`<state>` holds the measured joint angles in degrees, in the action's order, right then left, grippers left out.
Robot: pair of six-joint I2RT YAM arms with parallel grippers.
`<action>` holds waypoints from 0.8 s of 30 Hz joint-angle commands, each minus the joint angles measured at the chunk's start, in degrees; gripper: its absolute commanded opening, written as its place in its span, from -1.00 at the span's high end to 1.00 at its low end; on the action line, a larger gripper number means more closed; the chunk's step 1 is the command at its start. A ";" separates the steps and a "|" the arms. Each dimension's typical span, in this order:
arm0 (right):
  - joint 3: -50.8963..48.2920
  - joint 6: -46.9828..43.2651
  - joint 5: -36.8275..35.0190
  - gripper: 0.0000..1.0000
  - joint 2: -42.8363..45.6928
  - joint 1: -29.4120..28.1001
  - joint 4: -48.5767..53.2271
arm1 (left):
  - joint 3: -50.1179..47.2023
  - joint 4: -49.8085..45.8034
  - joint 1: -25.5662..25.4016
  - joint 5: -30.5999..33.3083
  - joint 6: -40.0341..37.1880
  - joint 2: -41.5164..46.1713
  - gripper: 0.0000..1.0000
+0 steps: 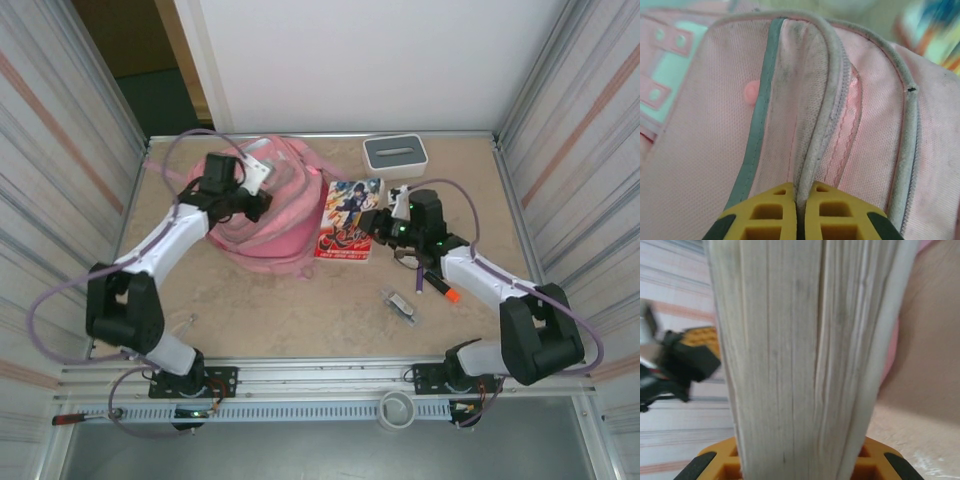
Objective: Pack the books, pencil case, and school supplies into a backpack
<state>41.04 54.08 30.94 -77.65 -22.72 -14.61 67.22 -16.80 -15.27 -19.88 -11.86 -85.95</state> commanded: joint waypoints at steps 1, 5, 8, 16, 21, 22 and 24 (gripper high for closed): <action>-0.22 7.75 -5.57 1.00 -2.38 -3.90 -11.89 | -2.13 10.52 2.30 -11.78 13.96 6.37 1.00; 2.93 10.39 -8.82 1.00 -8.16 -8.07 -16.83 | -1.93 12.72 3.40 -16.37 19.22 8.39 1.00; 6.98 12.38 -11.26 1.00 -13.75 -10.45 -20.39 | -1.79 13.64 3.40 -17.46 20.87 8.65 1.00; 21.93 20.88 -17.25 0.99 -31.84 -16.15 -30.56 | -0.95 13.08 3.83 -17.26 21.35 7.41 1.00; 32.95 23.81 -23.30 0.83 -43.06 -18.73 -28.11 | -1.46 14.25 4.28 -17.88 22.70 6.91 1.00; 34.80 24.21 -23.94 0.76 -44.84 -19.02 -27.97 | -1.81 14.64 4.37 -17.78 23.11 6.94 1.00; 38.89 22.11 -24.66 0.53 -47.81 -19.62 -26.02 | -2.18 15.08 4.54 -17.52 23.65 6.94 1.00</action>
<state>74.85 75.68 10.26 -122.93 -41.74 -37.67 64.51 -9.34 -11.27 -34.00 9.89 -80.34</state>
